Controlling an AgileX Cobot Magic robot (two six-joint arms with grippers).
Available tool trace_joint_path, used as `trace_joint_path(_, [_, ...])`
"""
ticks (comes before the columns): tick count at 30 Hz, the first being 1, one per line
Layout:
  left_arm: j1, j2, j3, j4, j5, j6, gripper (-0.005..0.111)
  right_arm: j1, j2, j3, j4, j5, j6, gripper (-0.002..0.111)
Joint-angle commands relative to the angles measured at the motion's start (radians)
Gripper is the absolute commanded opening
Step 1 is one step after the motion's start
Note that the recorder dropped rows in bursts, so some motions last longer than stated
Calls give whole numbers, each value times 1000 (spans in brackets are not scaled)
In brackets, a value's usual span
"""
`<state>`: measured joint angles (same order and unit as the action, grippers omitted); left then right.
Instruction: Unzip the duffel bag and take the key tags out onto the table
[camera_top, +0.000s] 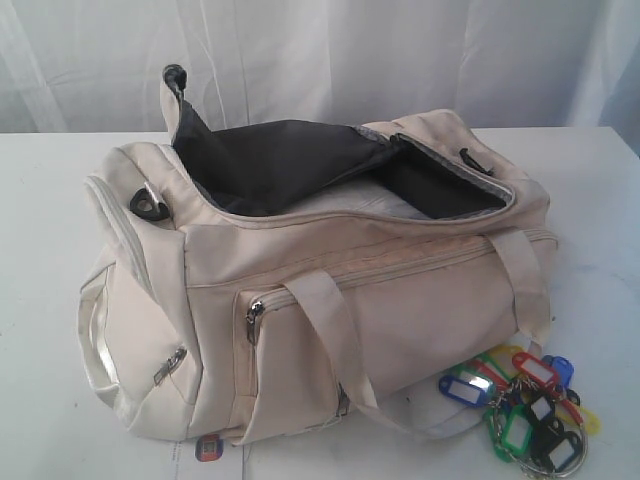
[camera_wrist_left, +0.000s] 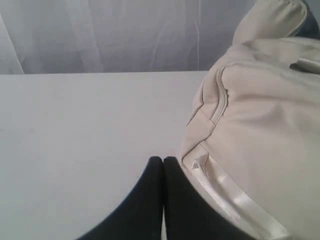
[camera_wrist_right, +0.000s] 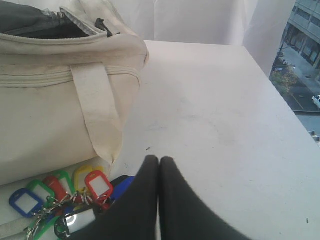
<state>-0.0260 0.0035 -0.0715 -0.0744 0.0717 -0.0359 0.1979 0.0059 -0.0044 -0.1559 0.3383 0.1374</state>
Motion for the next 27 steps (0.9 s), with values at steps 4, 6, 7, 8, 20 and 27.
trace_joint_path(4, [3, -3, 72, 8, -7, -8, 0, 3, -6, 4, 5, -2, 6, 0])
trace_joint_path(6, [3, -3, 72, 8, 18, -8, 0, 3, -6, 4, 5, -2, 6, 0])
trace_joint_path(7, [3, -3, 72, 8, 22, -8, 0, 3, -6, 4, 5, -2, 6, 0])
trace_joint_path(8, [3, -3, 72, 8, 24, -8, 0, 3, -6, 4, 5, -2, 6, 0])
trace_joint_path(20, [3, -3, 72, 47, 157, 36, 0, 3, -6, 4, 5, -2, 6, 0])
trace_joint_path(27, [3, -3, 72, 54, 153, 86, 0, 3, -6, 4, 5, -2, 6, 0])
